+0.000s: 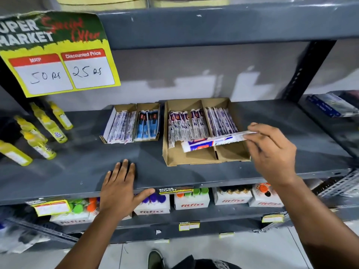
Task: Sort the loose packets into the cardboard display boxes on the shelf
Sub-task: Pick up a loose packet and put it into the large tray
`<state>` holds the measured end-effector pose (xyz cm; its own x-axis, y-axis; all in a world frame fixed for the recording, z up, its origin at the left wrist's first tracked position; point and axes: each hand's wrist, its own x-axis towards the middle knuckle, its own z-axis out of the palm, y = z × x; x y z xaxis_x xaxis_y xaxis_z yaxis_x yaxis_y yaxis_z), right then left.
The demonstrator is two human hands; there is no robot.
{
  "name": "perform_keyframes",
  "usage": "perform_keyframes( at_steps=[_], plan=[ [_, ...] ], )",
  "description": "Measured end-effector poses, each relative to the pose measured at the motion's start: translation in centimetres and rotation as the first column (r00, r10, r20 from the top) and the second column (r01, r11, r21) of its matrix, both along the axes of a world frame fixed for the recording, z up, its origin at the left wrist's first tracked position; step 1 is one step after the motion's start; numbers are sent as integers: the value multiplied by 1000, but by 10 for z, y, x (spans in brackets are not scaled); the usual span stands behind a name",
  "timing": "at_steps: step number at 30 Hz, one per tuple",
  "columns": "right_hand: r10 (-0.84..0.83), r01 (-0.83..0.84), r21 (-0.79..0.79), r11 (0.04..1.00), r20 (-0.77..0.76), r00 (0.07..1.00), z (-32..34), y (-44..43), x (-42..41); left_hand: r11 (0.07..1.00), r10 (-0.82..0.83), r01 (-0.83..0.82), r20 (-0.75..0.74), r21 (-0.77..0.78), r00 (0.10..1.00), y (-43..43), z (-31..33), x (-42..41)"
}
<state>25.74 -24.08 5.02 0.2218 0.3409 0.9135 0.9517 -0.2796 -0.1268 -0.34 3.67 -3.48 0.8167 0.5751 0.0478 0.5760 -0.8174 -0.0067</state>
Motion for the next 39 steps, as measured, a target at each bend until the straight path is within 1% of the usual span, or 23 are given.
perform_keyframes(
  at_steps=[2,3,4,5,6,7,9,10,12,13,14,16,17,19,21,27,31,34,35,36,37,38,39],
  plan=[
    [80,-80,1,997,38,996,5,7,-9,1000,-2,2,9,-22,1000,0,1,0],
    [115,-115,-2,993,15,993,7,9,-13,1000,-4,5,9,-25,1000,0,1,0],
    [144,-146,-24,989,-73,987,10,11,-17,1000,-8,9,10,-23,1000,0,0,0],
    [153,-172,-75,982,-208,966,15,12,-20,1000,-13,13,13,-19,1000,0,0,0],
    [155,-201,-129,971,-298,942,18,12,-24,1000,-16,17,17,-17,1000,0,-1,-1],
    [159,-208,-140,968,-300,941,21,13,-27,1000,-17,18,24,-16,1000,0,-1,-1],
    [152,-171,-94,981,-181,972,19,14,-31,1000,-12,12,33,-18,999,0,-2,-2],
    [153,-171,-103,980,-164,975,19,14,-32,1000,-10,10,36,-16,999,0,-2,-2],
    [135,-202,-202,958,-302,944,23,15,-28,1000,-12,12,44,-10,999,0,-3,-2],
    [141,-222,-225,949,-330,934,23,14,-28,1000,-14,14,47,-7,999,0,-3,-1],
    [132,-200,-202,959,-307,942,23,14,-30,1000,-12,12,50,-5,999,1,-4,-2],
    [123,-140,-112,984,-146,982,19,11,-31,1000,-5,5,53,-1,999,1,-4,-2],
    [127,-136,-82,987,-102,987,16,11,-33,1000,-1,1,54,2,999,1,-4,-2],
    [157,-162,-81,983,-68,985,14,11,-31,1000,3,-3,54,6,999,2,-5,-1],
    [149,-149,-103,983,-5,989,13,11,-30,1000,9,-9,46,8,999,3,-6,-1],
    [145,-141,-54,989,76,987,9,14,-23,1000,16,-16,35,13,999,3,-6,0],
    [117,-116,-16,993,60,991,7,22,-21,1000,0,0,35,-8,999,0,-5,-1],
    [50,-51,-13,999,-24,998,1,24,-13,999,-40,40,32,-1,999,-4,-7,3],
    [104,-105,-5,994,-86,991,4,42,-12,1000,-3,4,55,-2,999,3,-4,-3],
    [132,-135,-4,991,-190,973,4,48,-10,1000,4,-3,59,-5,998,3,-4,-4],
    [125,-134,-16,991,-277,953,5,54,-5,1000,0,1,46,-14,999,1,-3,-1],
    [90,-109,-45,993,-304,948,4,60,-1,1000,-9,9,35,-11,999,0,-4,0],
    [32,-60,-96,994,-277,960,4,69,1,1000,-4,4,23,-11,1000,1,-5,-1]
  ],
)
